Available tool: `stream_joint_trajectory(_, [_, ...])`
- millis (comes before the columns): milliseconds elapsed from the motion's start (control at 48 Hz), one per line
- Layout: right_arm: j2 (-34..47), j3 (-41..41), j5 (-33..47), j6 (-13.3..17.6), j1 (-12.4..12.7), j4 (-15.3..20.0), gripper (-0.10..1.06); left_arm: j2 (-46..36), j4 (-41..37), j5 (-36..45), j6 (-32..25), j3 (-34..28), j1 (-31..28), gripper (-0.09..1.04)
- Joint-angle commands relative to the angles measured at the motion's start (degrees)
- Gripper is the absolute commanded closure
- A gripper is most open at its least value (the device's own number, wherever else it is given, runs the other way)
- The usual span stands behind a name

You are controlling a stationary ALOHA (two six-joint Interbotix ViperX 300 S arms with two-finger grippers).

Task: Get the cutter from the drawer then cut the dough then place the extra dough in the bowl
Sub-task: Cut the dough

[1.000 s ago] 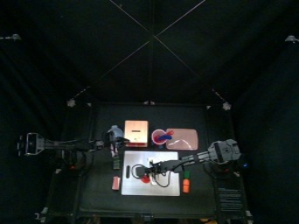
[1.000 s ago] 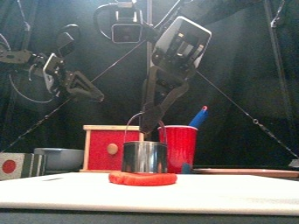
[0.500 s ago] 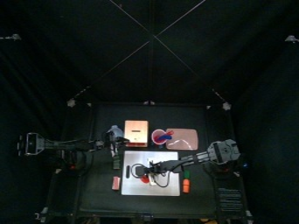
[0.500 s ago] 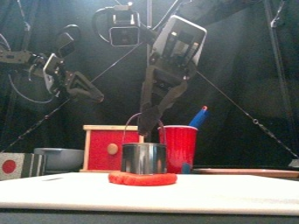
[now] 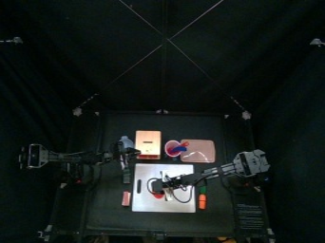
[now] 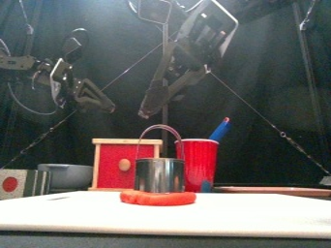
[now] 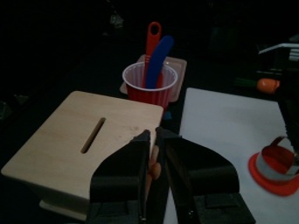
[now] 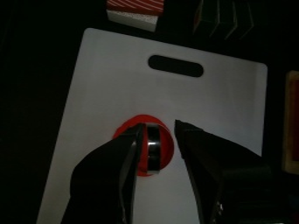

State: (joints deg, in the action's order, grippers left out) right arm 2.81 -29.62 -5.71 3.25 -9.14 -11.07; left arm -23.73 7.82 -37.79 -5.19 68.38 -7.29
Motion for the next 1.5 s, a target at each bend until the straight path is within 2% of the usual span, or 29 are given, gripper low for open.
stream_joint_trajectory(21, [-6.06,-7.21,13.18,0.44,1.23,-3.25,0.22,0.70,-0.18,-5.10,-0.09,-0.44,5.19,0.32])
stream_joint_trajectory(146, [-7.65,-13.89,25.58,0.97,3.34,-4.39,0.22,3.43,0.18,-10.63,-0.09,-1.14,10.90,0.28])
stream_joint_trajectory(312, [-5.27,-20.65,41.31,0.62,5.98,-4.57,0.22,11.07,3.78,-12.92,-0.62,-4.31,16.44,0.23])
stream_joint_trajectory(500, [-0.97,-23.47,51.86,0.26,5.89,-4.48,0.22,21.01,9.58,-13.71,-5.10,-8.09,20.92,0.22])
stream_joint_trajectory(729, [6.42,-22.85,60.91,0.26,5.80,-3.08,0.22,24.70,17.58,-16.08,-7.21,-9.76,27.95,0.22])
stream_joint_trajectory(938, [9.67,-20.39,62.23,0.09,5.80,-1.14,0.22,28.04,20.92,-16.17,-8.44,-10.81,30.15,0.21])
stream_joint_trajectory(1188, [9.84,-20.39,62.14,0.09,5.80,-1.05,0.22,33.40,23.55,-16.17,-8.70,-14.50,31.55,0.17])
stream_joint_trajectory(1500, [10.99,-20.04,62.14,0.00,5.80,-1.41,0.22,34.80,27.16,-15.47,-8.96,-16.44,31.73,0.17])
